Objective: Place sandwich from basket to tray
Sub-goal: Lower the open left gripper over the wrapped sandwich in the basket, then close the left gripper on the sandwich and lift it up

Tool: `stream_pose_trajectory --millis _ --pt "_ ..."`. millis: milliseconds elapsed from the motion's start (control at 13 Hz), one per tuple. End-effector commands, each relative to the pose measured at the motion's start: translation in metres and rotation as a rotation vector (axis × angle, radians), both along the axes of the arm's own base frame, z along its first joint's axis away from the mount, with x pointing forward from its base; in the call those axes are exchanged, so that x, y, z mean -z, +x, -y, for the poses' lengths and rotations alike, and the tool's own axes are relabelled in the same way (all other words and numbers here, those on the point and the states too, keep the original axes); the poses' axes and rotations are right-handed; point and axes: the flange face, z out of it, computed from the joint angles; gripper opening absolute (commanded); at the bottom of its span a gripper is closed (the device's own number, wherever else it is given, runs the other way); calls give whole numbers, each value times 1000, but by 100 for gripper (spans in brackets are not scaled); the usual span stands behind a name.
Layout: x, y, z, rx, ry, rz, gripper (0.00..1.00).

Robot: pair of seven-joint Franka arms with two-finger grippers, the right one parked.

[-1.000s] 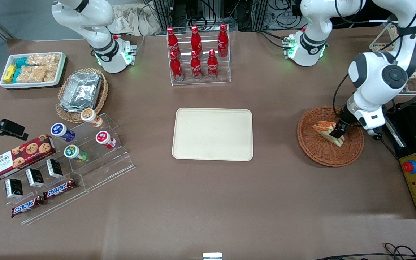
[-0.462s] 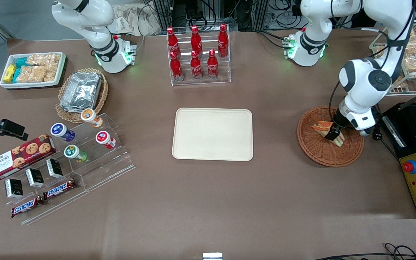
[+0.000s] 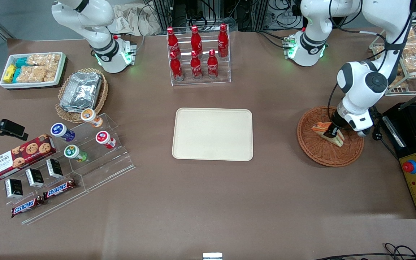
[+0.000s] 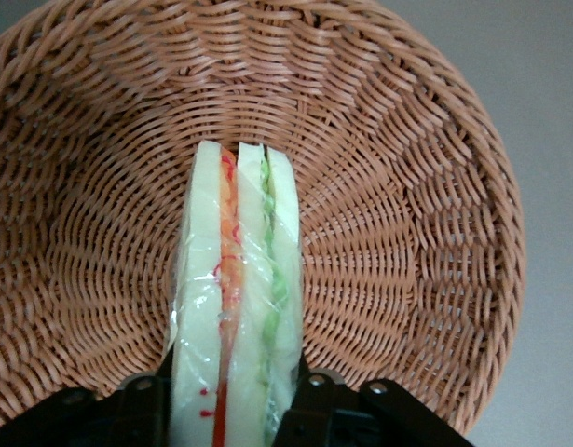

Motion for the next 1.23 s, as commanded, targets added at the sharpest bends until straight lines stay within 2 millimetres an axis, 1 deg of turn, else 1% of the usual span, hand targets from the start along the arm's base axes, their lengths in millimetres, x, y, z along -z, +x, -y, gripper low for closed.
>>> stream_pose_trajectory --millis 0,77,154,308,385,462,538,769,846,1000,1077,1154 --pt "-20 2 2 2 -1 24 0" --pt "-33 5 2 24 5 3 0" --pt "-52 10 4 62 11 -27 0" --pt "-104 30 5 148 13 -106 0" --pt "-134 43 5 169 10 -152 0" --pt "-169 56 6 192 4 -194 0" --pt "-204 63 7 228 1 -218 0" --pt "-302 72 12 386 -9 -215 0" --pt "-328 72 16 440 -11 -206 0" --pt "-370 71 49 539 8 -153 0" --pt "-383 69 72 592 17 -125 0" --pt "-391 65 102 661 26 -107 0"
